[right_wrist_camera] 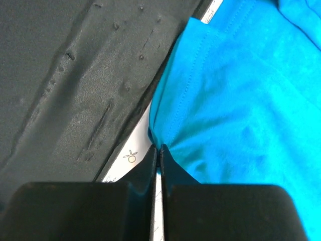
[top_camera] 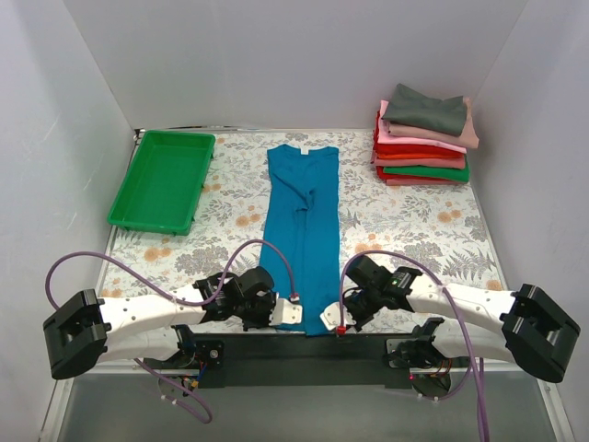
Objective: Fold and stack the t-shirts
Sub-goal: Fold the tshirt
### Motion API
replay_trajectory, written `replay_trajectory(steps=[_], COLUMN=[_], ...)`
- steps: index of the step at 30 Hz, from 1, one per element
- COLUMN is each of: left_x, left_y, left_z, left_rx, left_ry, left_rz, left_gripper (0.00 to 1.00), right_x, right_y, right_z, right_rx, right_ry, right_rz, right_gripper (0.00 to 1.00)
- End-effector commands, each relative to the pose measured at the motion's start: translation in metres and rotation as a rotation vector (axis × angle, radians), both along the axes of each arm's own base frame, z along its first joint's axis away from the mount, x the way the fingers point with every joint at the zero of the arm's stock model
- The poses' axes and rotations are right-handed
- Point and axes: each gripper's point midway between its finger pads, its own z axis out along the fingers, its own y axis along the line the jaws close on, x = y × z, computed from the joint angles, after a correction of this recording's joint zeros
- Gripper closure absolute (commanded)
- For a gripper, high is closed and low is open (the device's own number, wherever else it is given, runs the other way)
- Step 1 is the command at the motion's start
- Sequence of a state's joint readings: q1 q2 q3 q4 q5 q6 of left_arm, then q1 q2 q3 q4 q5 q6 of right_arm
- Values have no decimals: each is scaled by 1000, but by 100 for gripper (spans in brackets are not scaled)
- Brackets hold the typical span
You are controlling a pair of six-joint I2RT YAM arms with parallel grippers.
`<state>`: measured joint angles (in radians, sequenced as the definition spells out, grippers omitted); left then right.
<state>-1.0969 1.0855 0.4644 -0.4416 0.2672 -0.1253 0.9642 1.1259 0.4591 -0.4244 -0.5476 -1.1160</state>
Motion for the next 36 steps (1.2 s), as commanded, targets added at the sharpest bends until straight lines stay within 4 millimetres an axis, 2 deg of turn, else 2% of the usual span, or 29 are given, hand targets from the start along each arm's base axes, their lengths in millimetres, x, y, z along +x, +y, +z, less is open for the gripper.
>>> replay_trajectory(steps=[1, 4, 8, 12, 16, 18, 21, 22, 23, 24, 25, 26, 28, 30, 31, 33, 34, 36], left_x=[-8, -6, 5, 22, 46, 65, 98, 107, 123, 132, 140, 155, 172, 198, 206, 227, 239, 258], left_y=[-7, -12, -19, -23, -30, -30, -26, -25, -24, -23, -23, -21, -26, -31, -32, -34, -37, -38], left_z=[9, 16, 25, 31, 42, 51, 64, 67, 76, 73, 75, 78, 74, 86, 73, 74, 72, 73], left_rx=[-31, -62, -101, -122, -152, -174, -202, -209, -236, -229, -240, -253, -255, -287, -262, -269, -263, -259], left_ry=[28, 17, -43, -118, -170, -208, -260, -273, -298, -301, -306, -321, -305, -335, -313, -333, -337, -357], left_rz=[-20, -15, -5, 11, 41, 69, 114, 130, 160, 164, 176, 203, 212, 244, 253, 273, 279, 298], left_gripper=[100, 100, 100, 100, 100, 100, 100, 100, 100, 100, 100, 100, 100, 100, 100, 100, 100, 100], right_x=[-4, 1, 9, 31, 49, 55, 78, 92, 100, 108, 126, 135, 157, 180, 191, 210, 217, 231], right_y=[-13, -6, 7, 17, 25, 28, 33, 34, 34, 34, 34, 33, 28, 29, 25, 26, 25, 26], right_z=[-4, 8, 35, 60, 72, 76, 83, 86, 89, 90, 95, 96, 90, 98, 92, 97, 90, 91], right_rx=[-49, -22, 74, 146, 155, 150, 151, 153, 159, 160, 163, 165, 143, 162, 152, 157, 146, 146], right_ry=[8, 25, 114, 131, 174, 191, 186, 187, 183, 182, 182, 184, 199, 181, 196, 184, 200, 199], right_rz=[-11, -41, -108, -170, -221, -247, -298, -332, -351, -370, -412, -436, -499, -535, -571, -604, -622, -648], right_gripper=[99, 99, 99, 99, 99, 99, 99, 99, 99, 99, 99, 99, 99, 99, 99, 99, 99, 99])
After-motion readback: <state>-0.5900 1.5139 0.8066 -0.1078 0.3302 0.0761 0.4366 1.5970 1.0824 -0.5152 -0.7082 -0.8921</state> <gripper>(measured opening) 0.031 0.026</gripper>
